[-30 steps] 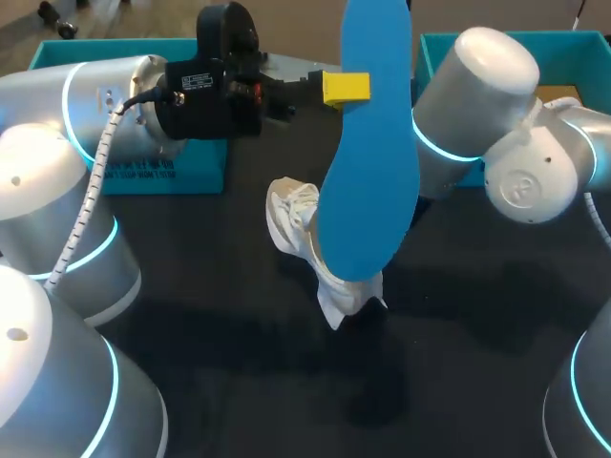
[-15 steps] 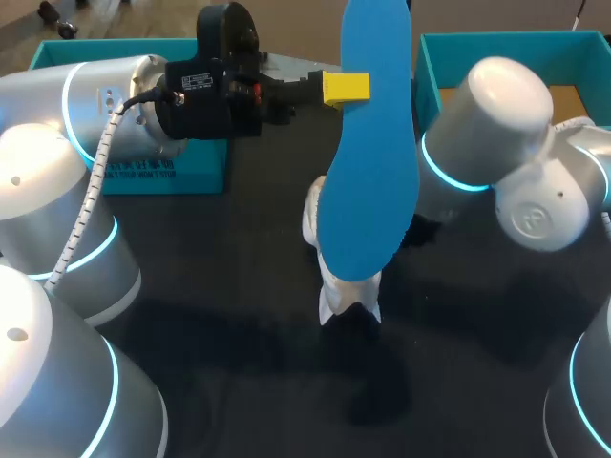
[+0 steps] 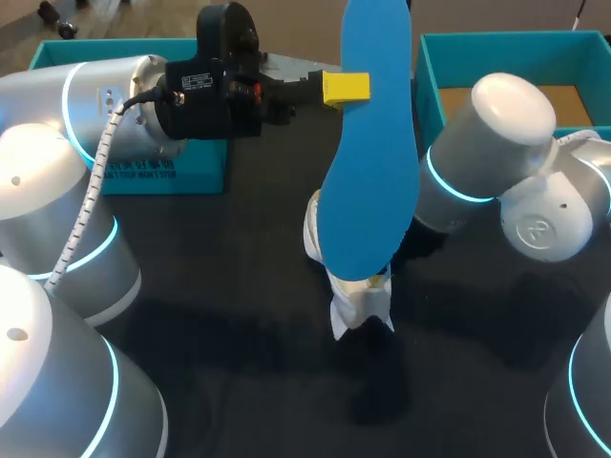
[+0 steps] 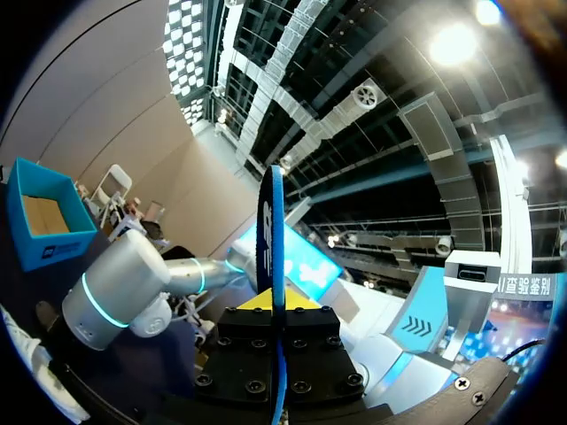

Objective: Take the shoe out of the shoebox, open the shoe tongue, remove and reinsert the insole, then place the shoe into the shoebox

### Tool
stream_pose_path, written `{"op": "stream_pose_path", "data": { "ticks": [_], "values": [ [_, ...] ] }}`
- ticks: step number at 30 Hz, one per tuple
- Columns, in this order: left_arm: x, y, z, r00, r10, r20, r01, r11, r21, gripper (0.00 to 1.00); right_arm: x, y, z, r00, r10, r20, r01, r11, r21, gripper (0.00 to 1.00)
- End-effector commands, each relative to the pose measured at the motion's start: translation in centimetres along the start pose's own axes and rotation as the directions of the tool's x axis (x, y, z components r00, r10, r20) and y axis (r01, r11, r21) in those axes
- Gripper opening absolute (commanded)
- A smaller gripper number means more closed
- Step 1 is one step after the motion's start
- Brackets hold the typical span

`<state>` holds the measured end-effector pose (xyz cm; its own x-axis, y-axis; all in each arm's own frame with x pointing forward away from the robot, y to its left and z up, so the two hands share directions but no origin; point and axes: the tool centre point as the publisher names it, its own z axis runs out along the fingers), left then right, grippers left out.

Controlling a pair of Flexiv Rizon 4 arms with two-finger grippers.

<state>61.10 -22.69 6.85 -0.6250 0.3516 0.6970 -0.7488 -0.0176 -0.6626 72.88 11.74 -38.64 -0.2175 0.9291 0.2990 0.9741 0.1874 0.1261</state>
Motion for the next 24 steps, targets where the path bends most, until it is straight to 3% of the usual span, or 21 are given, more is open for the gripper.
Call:
{"op": "stream_pose_path", "data": {
  "ticks": [1,12,13,14,17,19,24],
  "values": [
    [-0.1,0.0,0.1,1.0,0.0,-0.002,0.0,1.0,0.001,0.0,-0.3,0.3,1.5,1.0,0.009,-0.013,-0.009,1.0,0.011,0.0],
    [-0.1,0.0,0.1,1.0,0.0,-0.002,0.0,1.0,0.001,0.0,-0.5,-0.1,3.1,0.999,0.041,-0.026,-0.04,0.999,0.035,0.0],
    [-0.1,0.0,0.1,1.0,0.0,-0.002,0.0,1.0,0.001,0.0,-0.4,-0.2,3.0,0.999,0.044,-0.029,-0.043,0.999,0.033,0.11],
    [-0.1,0.0,0.1,1.0,0.0,-0.002,0.0,1.0,0.001,0.0,-0.3,-0.2,2.9,0.998,0.046,-0.031,-0.045,0.998,0.033,0.37],
    [-0.1,0.0,0.1,1.0,0.0,-0.002,0.0,1.0,0.001,0.0,0.1,-0.3,2.2,0.998,0.05,-0.037,-0.049,0.998,0.029,0.71],
    [-0.1,0.0,0.1,1.0,0.0,-0.002,0.0,1.0,0.001,0.0,0.4,-0.4,1.6,0.998,0.048,-0.038,-0.047,0.998,0.036,1.0],
    [-0.1,0.0,0.1,1.0,0.0,-0.002,0.0,1.0,0.001,0.0,1.1,-0.6,0.1,0.998,0.039,-0.047,-0.037,0.998,0.057,1.0]
  ]
}}
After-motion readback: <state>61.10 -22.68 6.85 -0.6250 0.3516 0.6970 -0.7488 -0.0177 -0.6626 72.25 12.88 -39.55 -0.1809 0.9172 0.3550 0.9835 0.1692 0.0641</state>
